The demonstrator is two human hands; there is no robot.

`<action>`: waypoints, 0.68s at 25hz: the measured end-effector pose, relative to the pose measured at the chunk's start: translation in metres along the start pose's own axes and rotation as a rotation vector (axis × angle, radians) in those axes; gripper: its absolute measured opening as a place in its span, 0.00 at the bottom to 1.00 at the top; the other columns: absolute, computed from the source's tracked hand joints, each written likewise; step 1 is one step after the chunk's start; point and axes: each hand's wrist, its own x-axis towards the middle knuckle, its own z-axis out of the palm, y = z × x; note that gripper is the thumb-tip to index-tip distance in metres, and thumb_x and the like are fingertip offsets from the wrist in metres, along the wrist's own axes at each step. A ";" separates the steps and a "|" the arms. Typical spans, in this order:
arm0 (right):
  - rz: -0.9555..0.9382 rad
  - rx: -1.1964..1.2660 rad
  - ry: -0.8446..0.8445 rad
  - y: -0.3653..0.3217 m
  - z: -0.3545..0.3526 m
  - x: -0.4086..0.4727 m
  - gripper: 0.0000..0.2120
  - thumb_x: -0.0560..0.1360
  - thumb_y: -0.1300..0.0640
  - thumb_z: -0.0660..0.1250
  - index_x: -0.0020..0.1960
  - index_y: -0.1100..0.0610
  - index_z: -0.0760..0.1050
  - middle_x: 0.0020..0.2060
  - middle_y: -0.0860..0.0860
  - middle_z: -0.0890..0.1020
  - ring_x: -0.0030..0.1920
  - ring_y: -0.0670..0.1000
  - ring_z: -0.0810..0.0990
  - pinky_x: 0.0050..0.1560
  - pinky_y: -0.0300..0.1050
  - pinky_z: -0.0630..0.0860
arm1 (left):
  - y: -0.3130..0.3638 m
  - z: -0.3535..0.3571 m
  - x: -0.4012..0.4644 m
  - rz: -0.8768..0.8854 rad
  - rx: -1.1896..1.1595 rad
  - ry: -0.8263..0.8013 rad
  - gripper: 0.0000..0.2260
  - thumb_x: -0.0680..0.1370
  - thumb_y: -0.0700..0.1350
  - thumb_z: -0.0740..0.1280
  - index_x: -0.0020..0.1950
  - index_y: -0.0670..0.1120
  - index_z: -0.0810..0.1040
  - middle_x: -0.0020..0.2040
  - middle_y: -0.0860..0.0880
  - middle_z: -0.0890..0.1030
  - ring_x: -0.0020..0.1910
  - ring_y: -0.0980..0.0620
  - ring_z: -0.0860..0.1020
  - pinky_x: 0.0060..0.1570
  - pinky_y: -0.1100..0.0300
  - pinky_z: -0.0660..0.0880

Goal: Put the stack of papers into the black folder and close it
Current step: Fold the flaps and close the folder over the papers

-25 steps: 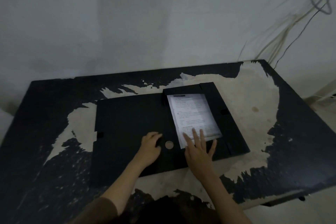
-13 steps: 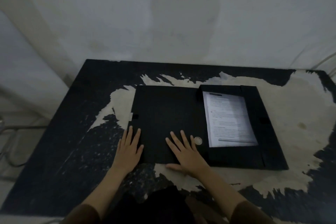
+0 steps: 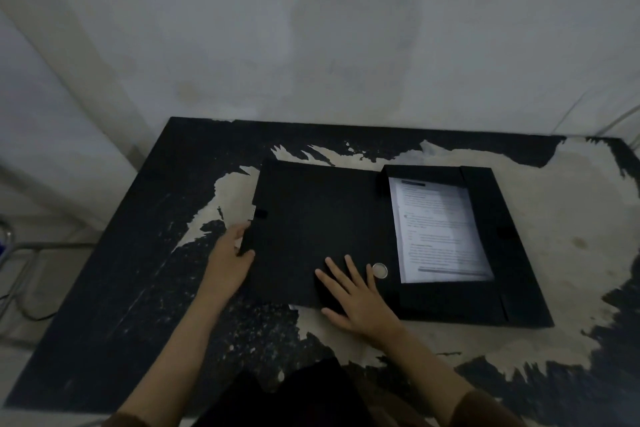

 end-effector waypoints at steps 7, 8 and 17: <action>-0.086 0.677 0.392 -0.029 -0.105 -0.033 0.29 0.76 0.40 0.57 0.72 0.34 0.47 0.74 0.31 0.44 0.71 0.28 0.47 0.68 0.36 0.56 | 0.103 -0.013 -0.030 0.269 -0.434 -0.070 0.12 0.82 0.44 0.57 0.63 0.55 0.73 0.53 0.61 0.78 0.37 0.63 0.83 0.33 0.73 0.78; -0.109 0.677 0.442 -0.033 -0.124 -0.038 0.29 0.75 0.39 0.57 0.72 0.33 0.48 0.75 0.32 0.45 0.71 0.27 0.47 0.67 0.37 0.59 | 0.117 -0.007 -0.036 0.338 -0.445 -0.110 0.12 0.82 0.44 0.56 0.60 0.56 0.74 0.53 0.62 0.78 0.37 0.64 0.83 0.34 0.74 0.78; 0.174 0.392 0.505 0.030 -0.202 -0.112 0.28 0.73 0.70 0.62 0.68 0.47 0.66 0.69 0.38 0.61 0.69 0.39 0.61 0.63 0.22 0.64 | 0.142 0.107 -0.043 0.703 0.049 -0.458 0.21 0.82 0.42 0.56 0.75 0.54 0.63 0.77 0.54 0.62 0.76 0.56 0.61 0.75 0.55 0.60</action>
